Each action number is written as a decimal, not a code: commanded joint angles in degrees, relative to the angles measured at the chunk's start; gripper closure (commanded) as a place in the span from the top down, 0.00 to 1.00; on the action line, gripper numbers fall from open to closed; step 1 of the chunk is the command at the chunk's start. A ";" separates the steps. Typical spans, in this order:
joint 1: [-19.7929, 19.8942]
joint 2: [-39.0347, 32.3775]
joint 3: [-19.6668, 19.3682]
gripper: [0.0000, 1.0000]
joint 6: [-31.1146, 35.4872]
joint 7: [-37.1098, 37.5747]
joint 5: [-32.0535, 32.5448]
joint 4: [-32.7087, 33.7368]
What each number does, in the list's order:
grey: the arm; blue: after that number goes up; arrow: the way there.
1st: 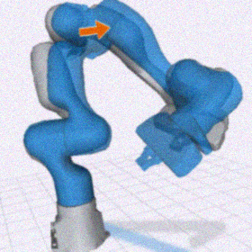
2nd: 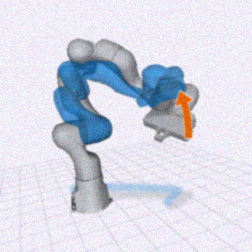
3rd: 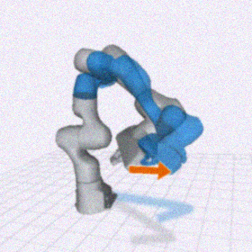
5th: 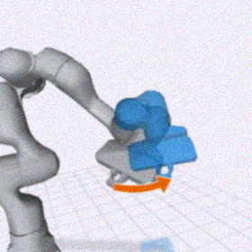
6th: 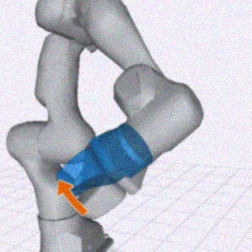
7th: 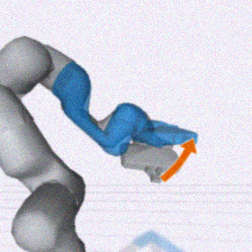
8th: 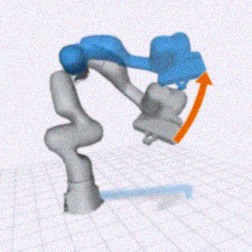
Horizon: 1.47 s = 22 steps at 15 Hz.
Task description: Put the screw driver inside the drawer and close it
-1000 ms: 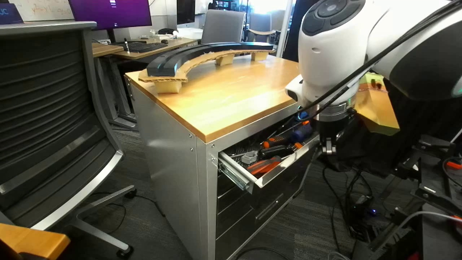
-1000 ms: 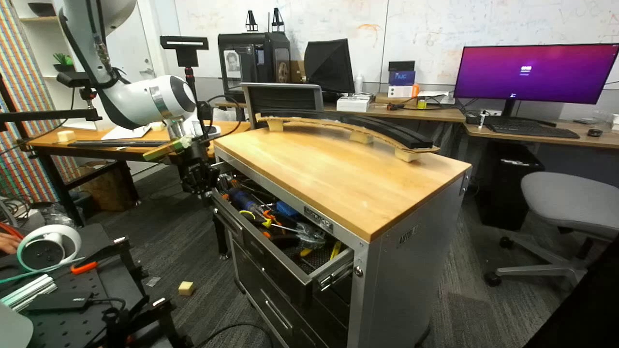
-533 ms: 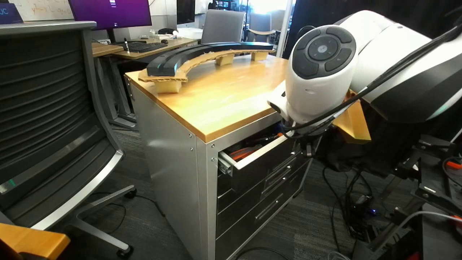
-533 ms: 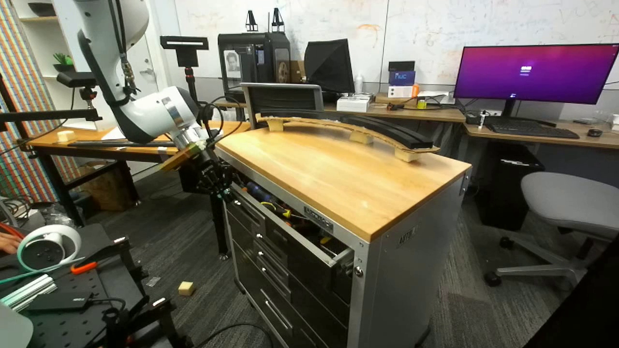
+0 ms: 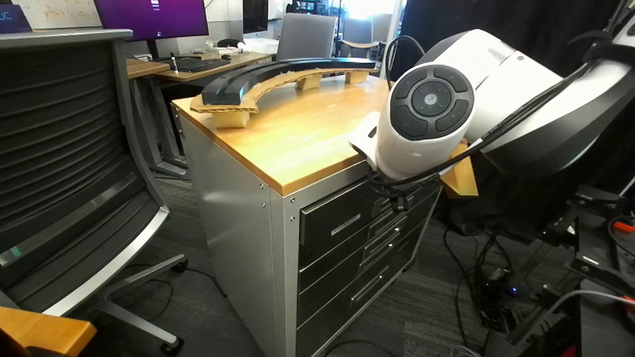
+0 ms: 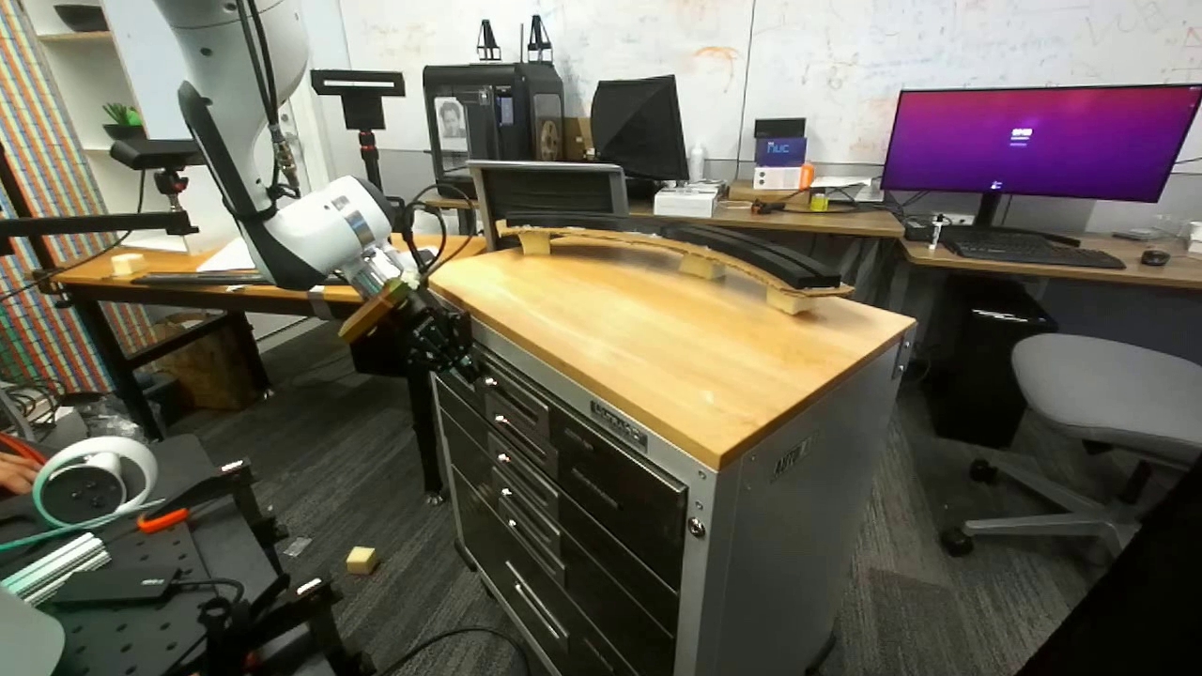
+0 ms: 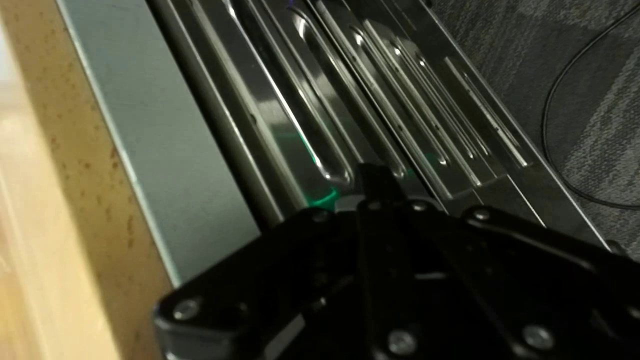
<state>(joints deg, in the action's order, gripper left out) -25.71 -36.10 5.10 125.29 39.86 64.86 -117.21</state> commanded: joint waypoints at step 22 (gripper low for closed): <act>11.14 35.55 7.56 1.00 -12.00 -18.25 -44.73 -5.85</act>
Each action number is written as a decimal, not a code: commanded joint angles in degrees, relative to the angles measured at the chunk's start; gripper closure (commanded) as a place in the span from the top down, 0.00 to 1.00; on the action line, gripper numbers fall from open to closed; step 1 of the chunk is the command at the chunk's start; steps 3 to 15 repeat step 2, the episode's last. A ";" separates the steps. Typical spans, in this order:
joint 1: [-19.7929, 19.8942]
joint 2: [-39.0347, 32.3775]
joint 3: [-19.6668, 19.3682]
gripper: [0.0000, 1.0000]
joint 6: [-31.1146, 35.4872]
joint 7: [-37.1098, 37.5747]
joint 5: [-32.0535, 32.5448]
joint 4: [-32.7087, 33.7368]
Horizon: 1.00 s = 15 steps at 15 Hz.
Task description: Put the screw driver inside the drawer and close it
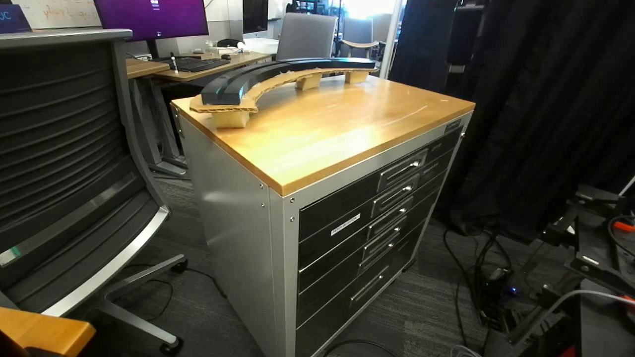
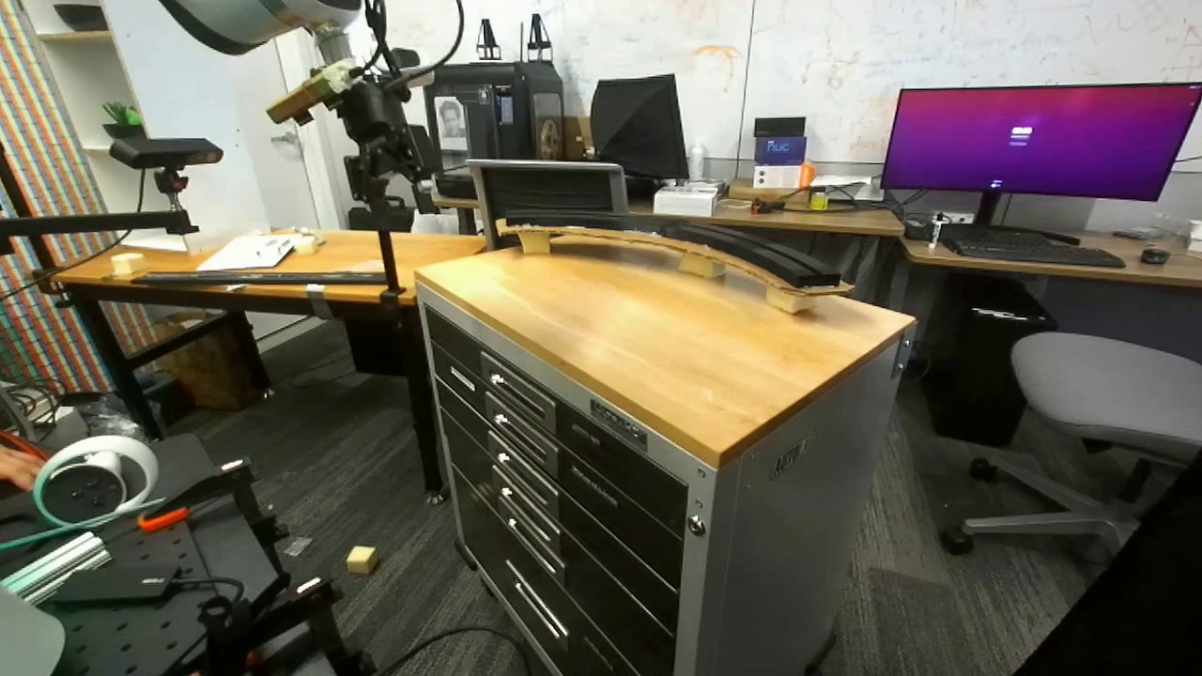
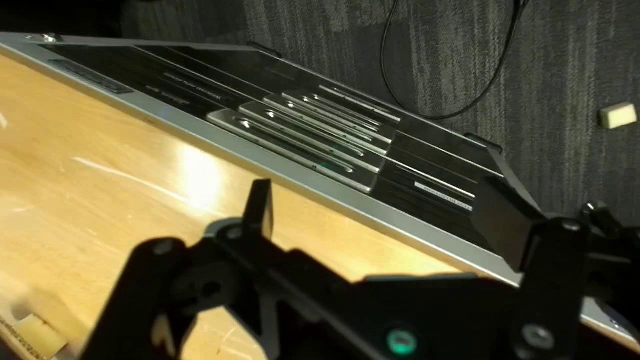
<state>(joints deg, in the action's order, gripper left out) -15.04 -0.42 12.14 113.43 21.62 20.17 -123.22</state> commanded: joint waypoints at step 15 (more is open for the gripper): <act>0.50 0.13 0.55 1.00 -0.18 0.05 0.00 -0.35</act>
